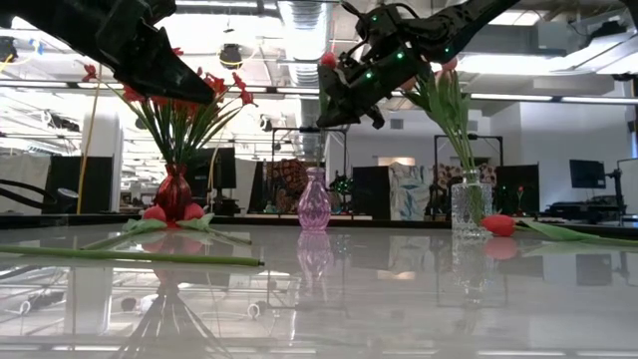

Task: Sort flowers into vase by color
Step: Put the top middle red tulip into the purple vase, then put the top right red tulip into the purple vase

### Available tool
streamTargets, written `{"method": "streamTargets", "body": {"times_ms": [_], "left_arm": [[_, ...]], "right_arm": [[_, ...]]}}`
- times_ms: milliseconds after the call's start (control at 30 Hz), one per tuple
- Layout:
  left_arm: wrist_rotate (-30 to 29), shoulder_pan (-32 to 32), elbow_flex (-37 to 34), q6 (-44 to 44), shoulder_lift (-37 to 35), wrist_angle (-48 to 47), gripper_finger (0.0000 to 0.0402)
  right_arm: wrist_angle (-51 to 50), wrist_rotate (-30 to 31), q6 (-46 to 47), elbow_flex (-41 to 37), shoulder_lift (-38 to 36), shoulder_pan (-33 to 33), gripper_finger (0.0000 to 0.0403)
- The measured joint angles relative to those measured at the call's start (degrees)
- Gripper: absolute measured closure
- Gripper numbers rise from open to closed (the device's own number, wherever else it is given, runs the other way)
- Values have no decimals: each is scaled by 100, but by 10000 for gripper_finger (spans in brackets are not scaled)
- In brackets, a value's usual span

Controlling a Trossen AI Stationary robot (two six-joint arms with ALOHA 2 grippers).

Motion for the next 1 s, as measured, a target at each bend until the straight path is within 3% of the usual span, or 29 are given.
{"method": "streamTargets", "body": {"times_ms": [600, 1000], "left_arm": [[2, 0, 0, 3, 0, -4, 226], [2, 9, 0, -6, 0, -23, 226]], "right_arm": [[-37, 2, -63, 0, -19, 0, 238], [-868, 7, -398, -4, -722, 94, 181]]}}
